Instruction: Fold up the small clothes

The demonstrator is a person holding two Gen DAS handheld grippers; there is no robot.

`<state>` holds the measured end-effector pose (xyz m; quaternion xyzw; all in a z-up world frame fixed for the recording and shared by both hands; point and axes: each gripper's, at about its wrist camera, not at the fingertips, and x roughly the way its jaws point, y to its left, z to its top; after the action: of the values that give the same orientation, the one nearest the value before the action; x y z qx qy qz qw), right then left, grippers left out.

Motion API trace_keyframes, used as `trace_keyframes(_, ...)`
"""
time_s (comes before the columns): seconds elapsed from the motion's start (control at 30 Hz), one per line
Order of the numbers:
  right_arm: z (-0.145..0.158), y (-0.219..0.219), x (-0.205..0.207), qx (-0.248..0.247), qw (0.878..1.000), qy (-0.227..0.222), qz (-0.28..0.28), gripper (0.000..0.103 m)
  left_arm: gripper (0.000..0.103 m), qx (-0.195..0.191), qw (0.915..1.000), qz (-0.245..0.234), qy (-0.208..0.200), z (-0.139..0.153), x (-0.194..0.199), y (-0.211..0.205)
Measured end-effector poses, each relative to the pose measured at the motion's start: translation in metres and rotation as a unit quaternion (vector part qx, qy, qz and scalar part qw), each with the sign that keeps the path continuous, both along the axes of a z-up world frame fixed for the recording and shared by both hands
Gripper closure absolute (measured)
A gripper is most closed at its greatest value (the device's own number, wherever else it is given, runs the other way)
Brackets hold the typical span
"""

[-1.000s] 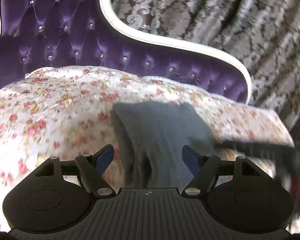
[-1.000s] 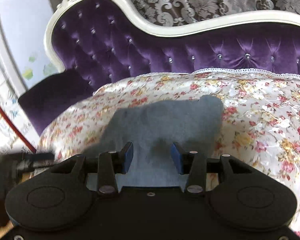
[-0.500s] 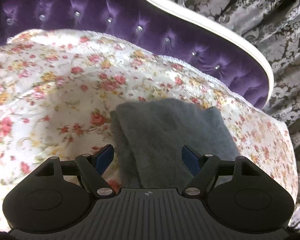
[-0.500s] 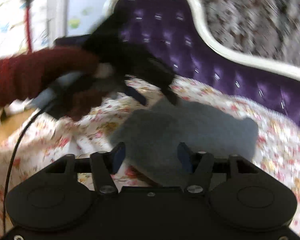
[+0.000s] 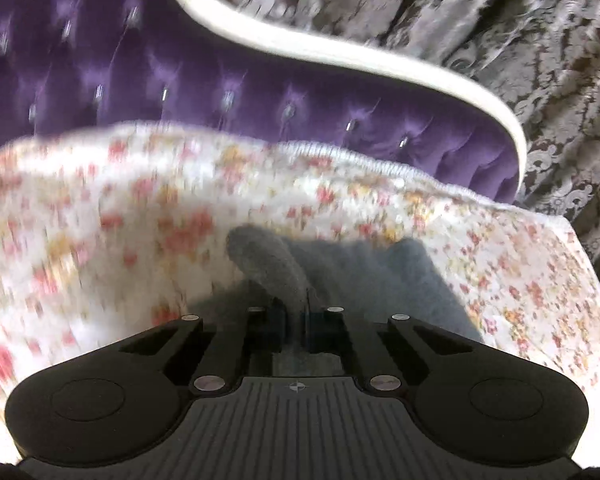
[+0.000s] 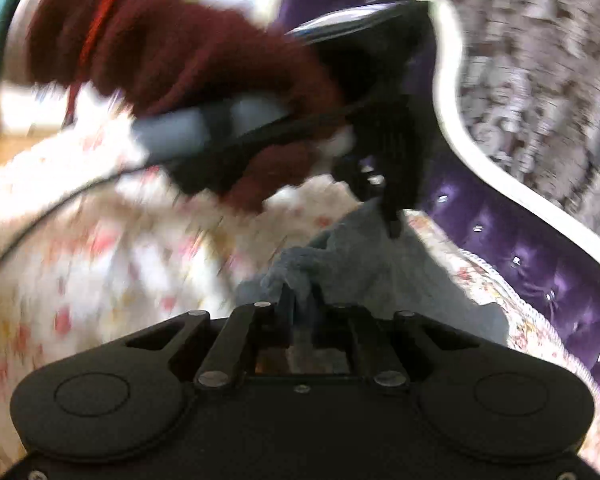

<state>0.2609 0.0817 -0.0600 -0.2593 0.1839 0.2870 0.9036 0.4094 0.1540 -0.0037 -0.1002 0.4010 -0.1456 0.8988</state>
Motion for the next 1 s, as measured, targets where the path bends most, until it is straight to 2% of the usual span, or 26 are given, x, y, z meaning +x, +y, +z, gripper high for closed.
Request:
trace_keyframes(0.03, 0.007, -0.004, 0.001, 0.025, 1.000, -0.001, -0.008, 0.092, 0.096, 0.003, 1.0000, 0.001, -0.006, 0.003, 0.002, 0.001)
trace_keyframes(0.1, 0.013, -0.003, 0.006, 0.046, 0.999, 0.010, -0.010, 0.092, 0.096, 0.014, 0.9998, 0.009, -0.007, -0.001, 0.005, 0.002)
trace_keyframes(0.17, 0.007, 0.007, 0.013, 0.038, 0.999, 0.033, -0.004, 0.087, 0.094, 0.028, 0.9994, 0.010, 0.018, -0.015, 0.010, 0.001)
trace_keyframes(0.23, -0.009, 0.018, 0.020, 0.013, 0.998, 0.068, 0.001, 0.077, 0.090, 0.054, 0.9973, 0.018, 0.048, -0.038, 0.014, 0.000)
trace_keyframes(0.27, -0.016, 0.022, 0.022, 0.004, 0.997, 0.082, 0.002, 0.074, 0.086, 0.066, 0.9961, 0.020, 0.055, -0.046, 0.013, 0.001)
trace_keyframes(0.3, -0.022, 0.024, 0.024, -0.001, 0.996, 0.093, 0.003, 0.067, 0.079, 0.071, 0.9958, 0.020, 0.054, -0.053, 0.011, 0.002)
trace_keyframes(0.37, -0.022, 0.018, 0.021, 0.015, 0.995, 0.102, 0.008, 0.058, 0.077, 0.059, 0.9974, 0.021, 0.036, -0.055, 0.006, 0.008)
trace_keyframes(0.4, -0.019, 0.013, 0.019, 0.031, 0.993, 0.110, 0.016, 0.046, 0.070, 0.053, 0.9976, 0.026, 0.035, -0.053, 0.004, 0.011)
trace_keyframes(0.43, -0.014, 0.005, 0.017, 0.052, 0.991, 0.121, 0.025, 0.038, 0.057, 0.052, 0.9975, 0.034, 0.034, -0.049, 0.003, 0.014)
trace_keyframes(0.5, -0.005, -0.009, 0.010, 0.083, 0.988, 0.128, 0.032, 0.037, 0.051, 0.040, 0.9979, 0.047, 0.019, -0.037, -0.003, 0.021)
trace_keyframes(0.57, 0.003, -0.024, 0.006, 0.106, 0.986, 0.128, 0.025, 0.037, 0.044, 0.012, 0.9983, 0.057, 0.005, -0.023, -0.013, 0.030)
trace_keyframes(0.63, 0.010, -0.042, 0.003, 0.140, 0.981, 0.133, 0.012, 0.033, 0.024, -0.022, 0.9978, 0.062, 0.003, -0.014, -0.022, 0.036)
trace_keyframes(0.73, 0.020, -0.073, 0.006, 0.189, 0.971, 0.147, -0.026, 0.030, 0.018, -0.058, 0.9967, 0.056, 0.016, -0.010, -0.039, 0.040)
trace_keyframes(0.83, 0.023, -0.101, 0.013, 0.216, 0.961, 0.158, -0.065, 0.026, 0.008, -0.063, 0.9965, 0.045, 0.030, -0.016, -0.059, 0.039)
trace_keyframes(0.9, 0.021, -0.116, 0.018, 0.228, 0.956, 0.163, -0.089, 0.026, 0.008, -0.075, 0.9955, 0.041, 0.042, -0.024, -0.070, 0.039)
trace_keyframes(1.0, 0.022, -0.137, 0.029, 0.261, 0.941, 0.178, -0.118, 0.026, 0.008, -0.100, 0.9926, 0.033, 0.061, -0.034, -0.082, 0.038)
